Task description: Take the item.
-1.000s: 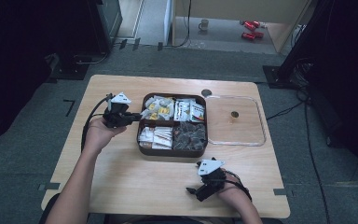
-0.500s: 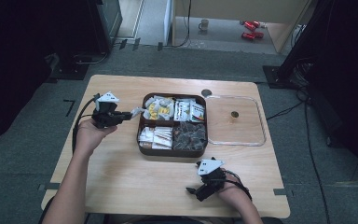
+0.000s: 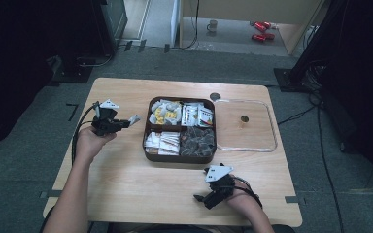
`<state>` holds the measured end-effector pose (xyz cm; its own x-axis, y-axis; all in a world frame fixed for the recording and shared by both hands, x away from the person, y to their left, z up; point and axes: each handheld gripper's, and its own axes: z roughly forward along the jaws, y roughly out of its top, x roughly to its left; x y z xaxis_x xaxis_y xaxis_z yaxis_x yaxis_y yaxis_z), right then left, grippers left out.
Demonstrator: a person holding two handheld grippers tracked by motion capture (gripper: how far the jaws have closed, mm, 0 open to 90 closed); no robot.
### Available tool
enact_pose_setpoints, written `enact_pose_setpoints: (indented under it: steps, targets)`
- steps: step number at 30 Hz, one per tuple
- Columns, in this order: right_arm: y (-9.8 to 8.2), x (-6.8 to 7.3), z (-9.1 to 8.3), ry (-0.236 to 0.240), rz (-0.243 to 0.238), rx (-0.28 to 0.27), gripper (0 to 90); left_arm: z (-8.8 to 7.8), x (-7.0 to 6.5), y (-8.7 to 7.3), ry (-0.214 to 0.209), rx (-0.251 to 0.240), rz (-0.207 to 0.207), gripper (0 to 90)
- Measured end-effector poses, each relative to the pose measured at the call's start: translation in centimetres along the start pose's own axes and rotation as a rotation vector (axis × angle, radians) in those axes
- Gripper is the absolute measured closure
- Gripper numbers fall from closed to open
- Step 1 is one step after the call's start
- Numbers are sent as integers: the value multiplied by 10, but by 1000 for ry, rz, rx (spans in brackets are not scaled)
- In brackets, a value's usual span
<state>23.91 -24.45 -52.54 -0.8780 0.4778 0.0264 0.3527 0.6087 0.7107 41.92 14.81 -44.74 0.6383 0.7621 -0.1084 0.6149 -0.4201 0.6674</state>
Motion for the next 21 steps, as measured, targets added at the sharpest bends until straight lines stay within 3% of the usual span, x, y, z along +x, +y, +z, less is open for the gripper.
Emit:
enact_pose_setpoints:
  steps: [8,13,17,21]
  targets:
    - [0,0,0,0,-1,0,0,20,11,-9,52,58,2,882]
    - [0,0,0,0,-1,0,0,31,14,-11,36,68,-11,880]
    - [0,0,0,0,-1,0,0,39,8,-11,27,101,21,871]
    - [0,0,0,0,-1,0,0,48,6,-11,18,116,13,856]
